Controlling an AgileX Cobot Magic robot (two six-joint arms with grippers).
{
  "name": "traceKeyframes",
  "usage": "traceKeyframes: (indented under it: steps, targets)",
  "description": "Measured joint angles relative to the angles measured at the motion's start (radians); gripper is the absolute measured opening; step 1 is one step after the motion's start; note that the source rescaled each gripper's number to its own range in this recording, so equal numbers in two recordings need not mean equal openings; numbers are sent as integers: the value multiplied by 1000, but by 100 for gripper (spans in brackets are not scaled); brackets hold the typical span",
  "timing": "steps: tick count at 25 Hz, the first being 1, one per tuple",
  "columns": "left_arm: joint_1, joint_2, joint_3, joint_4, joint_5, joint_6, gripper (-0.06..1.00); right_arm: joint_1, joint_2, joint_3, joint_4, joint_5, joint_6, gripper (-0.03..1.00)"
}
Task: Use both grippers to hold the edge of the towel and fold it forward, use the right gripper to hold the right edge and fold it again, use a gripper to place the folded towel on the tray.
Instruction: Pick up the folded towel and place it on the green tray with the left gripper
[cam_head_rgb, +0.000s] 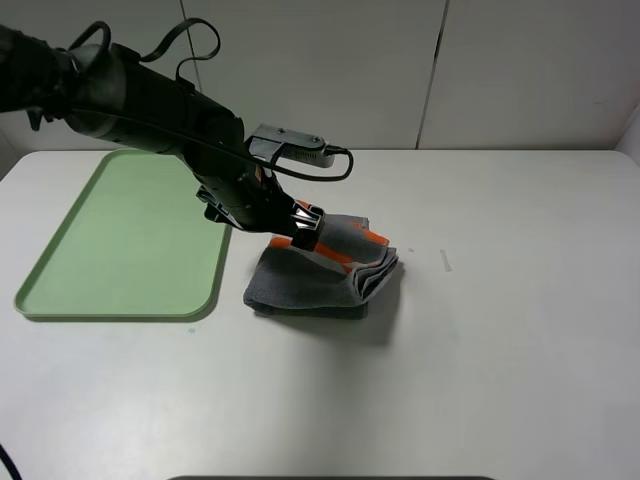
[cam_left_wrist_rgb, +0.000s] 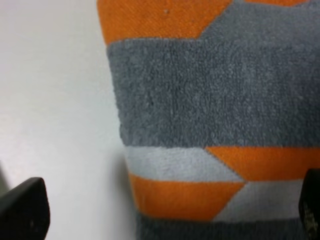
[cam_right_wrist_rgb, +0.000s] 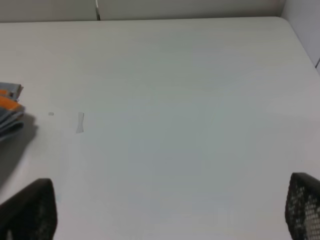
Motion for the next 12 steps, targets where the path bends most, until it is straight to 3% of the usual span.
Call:
traceKeyframes:
  steps: [12]
  targets:
    - [0, 96, 12, -41, -158, 1, 100, 0, 0, 0, 0, 0, 0, 100]
